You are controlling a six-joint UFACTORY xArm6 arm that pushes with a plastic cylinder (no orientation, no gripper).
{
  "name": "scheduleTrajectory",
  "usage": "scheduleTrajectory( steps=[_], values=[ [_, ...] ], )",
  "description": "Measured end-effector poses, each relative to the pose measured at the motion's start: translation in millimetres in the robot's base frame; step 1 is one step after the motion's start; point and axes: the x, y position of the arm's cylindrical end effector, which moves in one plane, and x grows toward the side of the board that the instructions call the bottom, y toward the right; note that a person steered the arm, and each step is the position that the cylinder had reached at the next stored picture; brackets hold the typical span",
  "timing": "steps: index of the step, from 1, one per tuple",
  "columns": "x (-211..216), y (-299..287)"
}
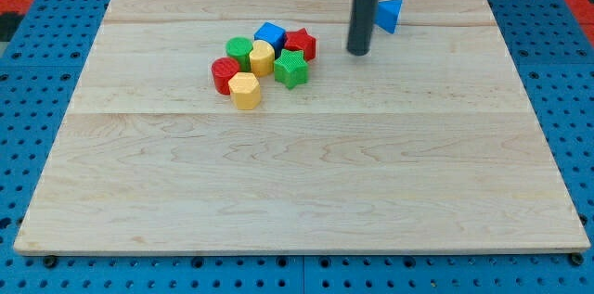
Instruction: Move red star slightly upwards
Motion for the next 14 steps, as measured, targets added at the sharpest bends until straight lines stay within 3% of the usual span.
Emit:
scheduleTrajectory(
  steps=[2,5,14],
  values=[
    [37.9,-31.1],
    [-11.3,-43.2],
    [-51.0,-50.4]
  ],
)
